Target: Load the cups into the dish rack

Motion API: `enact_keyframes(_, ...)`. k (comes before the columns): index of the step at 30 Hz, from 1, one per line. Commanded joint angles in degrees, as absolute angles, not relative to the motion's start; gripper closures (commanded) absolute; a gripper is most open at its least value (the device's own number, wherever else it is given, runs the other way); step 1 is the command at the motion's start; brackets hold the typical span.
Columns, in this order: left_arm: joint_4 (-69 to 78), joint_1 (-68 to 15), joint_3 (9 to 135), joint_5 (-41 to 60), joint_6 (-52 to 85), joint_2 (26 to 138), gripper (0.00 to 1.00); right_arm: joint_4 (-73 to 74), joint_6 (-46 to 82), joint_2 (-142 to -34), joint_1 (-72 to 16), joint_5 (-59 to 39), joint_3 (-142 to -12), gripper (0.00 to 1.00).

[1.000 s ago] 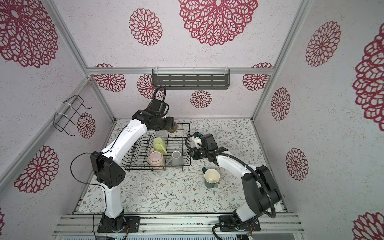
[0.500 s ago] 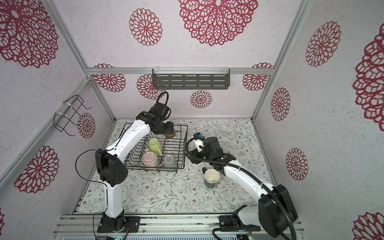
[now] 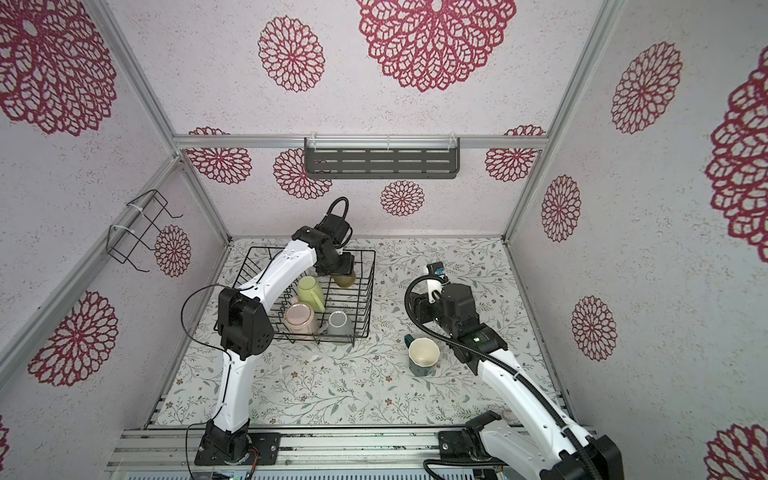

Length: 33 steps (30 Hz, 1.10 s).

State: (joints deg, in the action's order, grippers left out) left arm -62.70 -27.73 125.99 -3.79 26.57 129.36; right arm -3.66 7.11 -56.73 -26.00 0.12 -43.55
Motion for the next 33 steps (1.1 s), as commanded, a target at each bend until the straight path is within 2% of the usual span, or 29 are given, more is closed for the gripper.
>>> enact_keyframes(1, -62.7, -27.8, 128.3, -3.1, 26.1, 131.5, 0.45, -2.7, 7.1, -55.7, -25.8, 0.8, -43.8, 0.31)
enact_keyframes(10, -63.5, -27.9, 133.1, -3.4, 26.5, 136.7, 0.44, -3.1, 6.8, -55.0, -25.5, 0.7, -43.6, 0.30)
enact_keyframes(16, -64.7, -28.0, 134.0, -3.7, 27.0, 137.8, 0.39, -3.3, 6.4, -54.4, -25.4, 1.1, -43.1, 0.30)
enact_keyframes(22, -64.6, -28.3, 134.1, -3.6, 26.5, 138.1, 0.30, -3.4, 6.4, -55.1, -25.4, 0.5, -43.3, 0.29)
enact_keyframes(33, -64.0, -27.6, 135.4, -3.5, 25.6, 140.1, 0.32, -3.7, 7.1, -54.6, -25.3, 0.0, -43.0, 0.29)
